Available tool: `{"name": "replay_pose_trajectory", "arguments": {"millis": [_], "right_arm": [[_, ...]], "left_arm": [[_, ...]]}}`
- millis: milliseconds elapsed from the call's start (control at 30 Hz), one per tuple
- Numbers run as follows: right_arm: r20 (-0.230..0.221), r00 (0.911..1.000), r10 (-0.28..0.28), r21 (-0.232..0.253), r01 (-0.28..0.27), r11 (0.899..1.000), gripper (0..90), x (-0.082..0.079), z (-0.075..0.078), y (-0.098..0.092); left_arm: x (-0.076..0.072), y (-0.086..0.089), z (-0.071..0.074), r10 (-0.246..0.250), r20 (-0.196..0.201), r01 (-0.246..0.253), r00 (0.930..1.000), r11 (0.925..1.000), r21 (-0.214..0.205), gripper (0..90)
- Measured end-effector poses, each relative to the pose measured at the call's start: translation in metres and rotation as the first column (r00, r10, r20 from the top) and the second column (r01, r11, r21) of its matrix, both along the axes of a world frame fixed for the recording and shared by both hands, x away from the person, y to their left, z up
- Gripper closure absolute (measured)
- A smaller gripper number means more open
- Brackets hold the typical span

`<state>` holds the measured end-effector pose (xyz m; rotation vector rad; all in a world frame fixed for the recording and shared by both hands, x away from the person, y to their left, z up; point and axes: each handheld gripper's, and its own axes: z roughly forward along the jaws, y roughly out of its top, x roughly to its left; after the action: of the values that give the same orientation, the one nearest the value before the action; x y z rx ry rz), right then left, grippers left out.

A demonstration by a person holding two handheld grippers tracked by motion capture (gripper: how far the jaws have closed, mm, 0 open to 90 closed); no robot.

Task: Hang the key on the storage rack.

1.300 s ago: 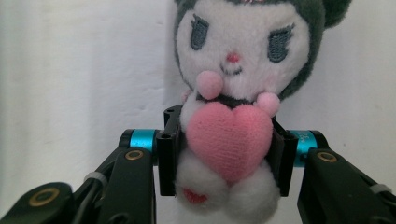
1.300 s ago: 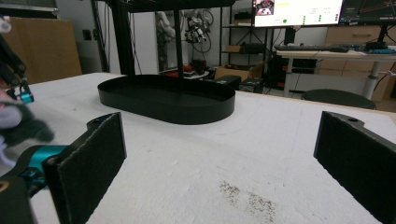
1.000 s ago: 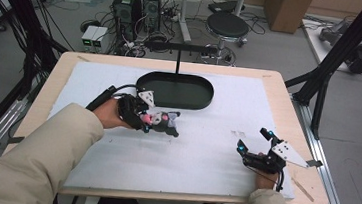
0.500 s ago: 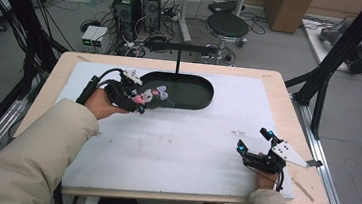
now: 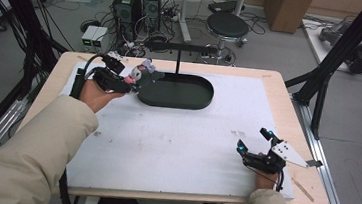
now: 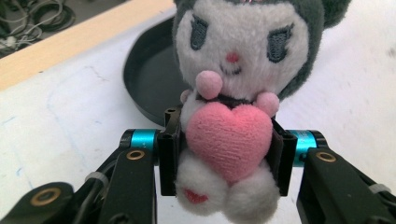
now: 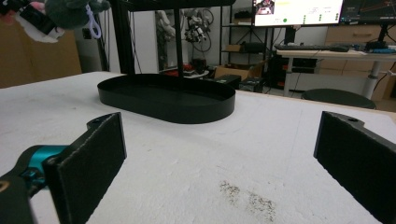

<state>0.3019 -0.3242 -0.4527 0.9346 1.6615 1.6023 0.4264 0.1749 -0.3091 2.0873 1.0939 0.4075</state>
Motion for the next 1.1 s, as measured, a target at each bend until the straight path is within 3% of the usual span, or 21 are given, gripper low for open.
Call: {"name": "replay_pose_trajectory", "arguments": {"millis": [200,367,433,633,767,1100], "right_arm": [[0.0,1.0,-0.001,-0.001,0.001,1.0,1.4,0.0,0.0,0.0],[-0.001,1.0,-0.001,-0.001,0.001,1.0,1.4,0.0,0.0,0.0],[0.001,1.0,-0.001,-0.003,0.001,1.0,1.4,0.001,0.0,0.0],[0.002,1.0,0.0,-0.004,0.0,1.0,1.4,0.001,0.0,0.0],[-0.001,1.0,-0.001,-0.004,0.001,1.0,1.4,0.0,0.0,0.0],[0.0,1.0,-0.001,-0.007,0.001,1.0,1.4,0.001,0.0,0.0]], "left_arm": [[0.007,0.003,0.009,0.083,0.019,-0.082,0.9964,0.9958,-0.041,57.5],[0.013,0.003,0.014,0.13,0.03,-0.128,0.9911,0.9906,-0.048,57.6],[0.015,0.002,0.017,0.141,0.048,-0.139,0.9889,0.9897,-0.035,57.5],[0.021,-0.001,0.023,0.185,0.066,-0.18,0.9806,0.9812,-0.068,57.6],[0.026,-0.003,0.025,0.207,0.069,-0.202,0.9759,0.977,-0.068,57.5],[0.036,-0.009,0.029,0.232,0.083,-0.225,0.9692,0.9706,-0.086,57.5]]}}
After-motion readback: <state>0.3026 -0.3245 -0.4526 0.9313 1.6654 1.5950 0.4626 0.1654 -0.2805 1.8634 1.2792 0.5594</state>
